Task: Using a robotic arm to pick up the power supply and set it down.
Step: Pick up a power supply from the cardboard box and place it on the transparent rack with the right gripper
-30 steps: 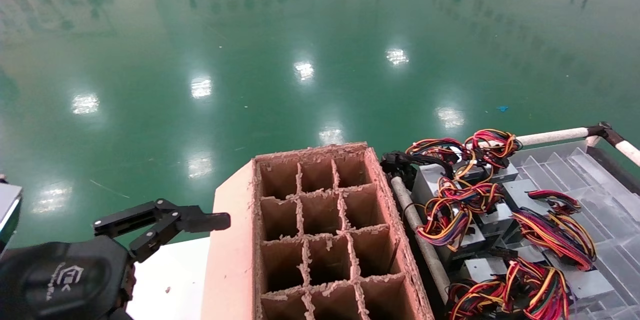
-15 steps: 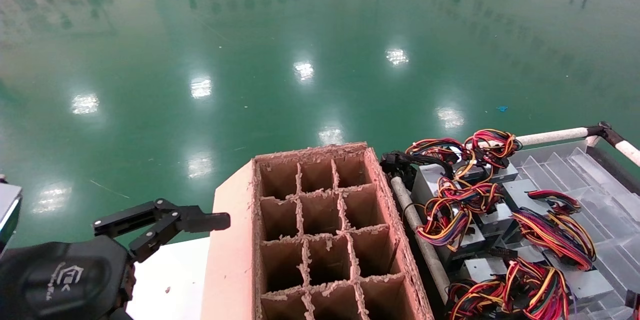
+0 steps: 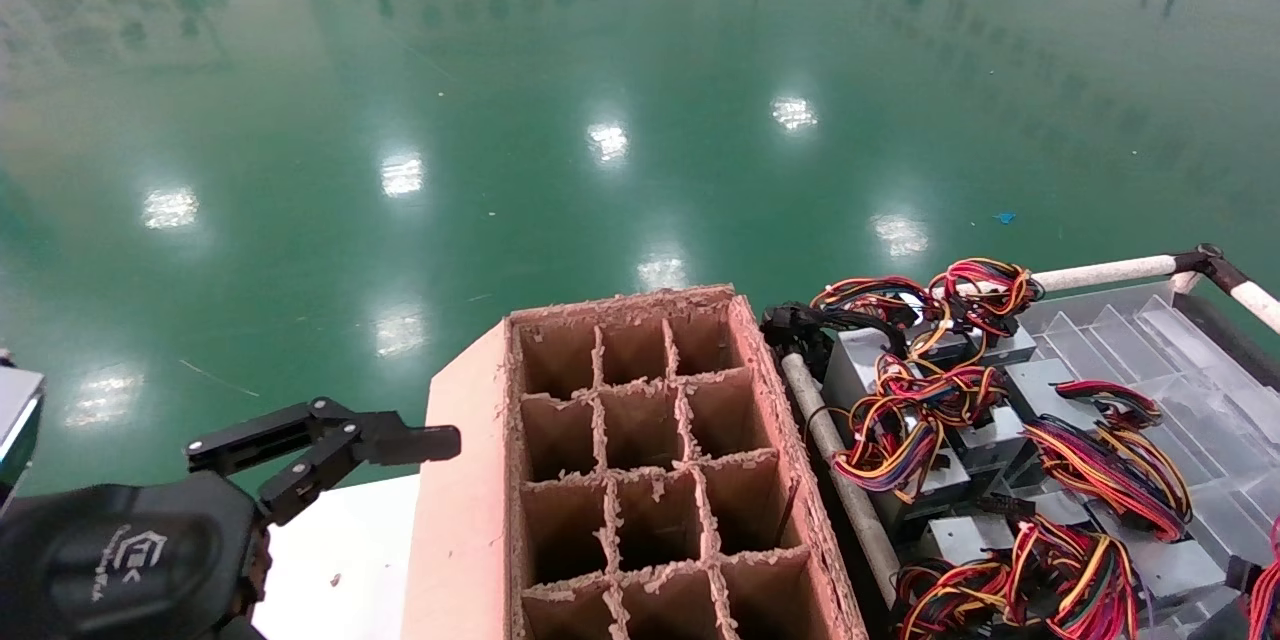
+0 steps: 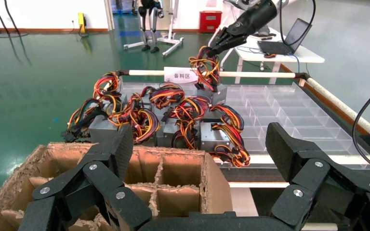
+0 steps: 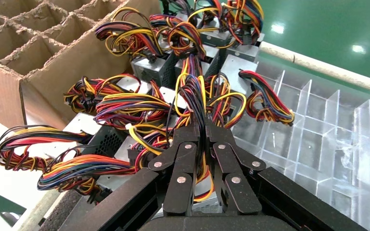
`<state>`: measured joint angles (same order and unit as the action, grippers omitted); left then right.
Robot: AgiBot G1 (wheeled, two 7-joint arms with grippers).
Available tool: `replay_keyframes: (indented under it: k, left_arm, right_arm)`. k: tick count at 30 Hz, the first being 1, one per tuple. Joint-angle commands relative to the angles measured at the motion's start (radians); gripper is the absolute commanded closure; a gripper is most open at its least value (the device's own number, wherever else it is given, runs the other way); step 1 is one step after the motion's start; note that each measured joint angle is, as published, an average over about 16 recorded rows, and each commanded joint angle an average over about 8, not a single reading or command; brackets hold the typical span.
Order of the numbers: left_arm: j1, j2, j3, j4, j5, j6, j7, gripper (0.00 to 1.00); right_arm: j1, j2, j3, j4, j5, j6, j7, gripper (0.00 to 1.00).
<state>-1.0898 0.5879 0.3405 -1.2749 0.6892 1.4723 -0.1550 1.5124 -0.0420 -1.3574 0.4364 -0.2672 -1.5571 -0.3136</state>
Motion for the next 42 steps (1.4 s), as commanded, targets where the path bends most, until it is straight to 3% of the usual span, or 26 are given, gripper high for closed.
replay_keyframes:
  k: [1, 30, 42]
  left_arm:
    - [0.0, 0.0, 0.0, 0.0, 0.0, 0.0, 0.0, 0.0]
    - [0.0, 0.0, 0.001, 0.0, 0.0, 0.0, 0.0, 0.0]
    - [0.0, 0.0, 0.001, 0.0, -0.001, 0.0, 0.0, 0.0]
  right_arm:
    - [0.005, -0.004, 0.003, 0.0, -0.008, 0.001, 0.001, 1.0]
    - [0.001, -0.016, -0.008, -0.034, -0.042, 0.003, -0.011, 1.0]
    - [-0.007, 0.039, -0.019, -0.005, -0.047, -0.014, -0.014, 1.0]
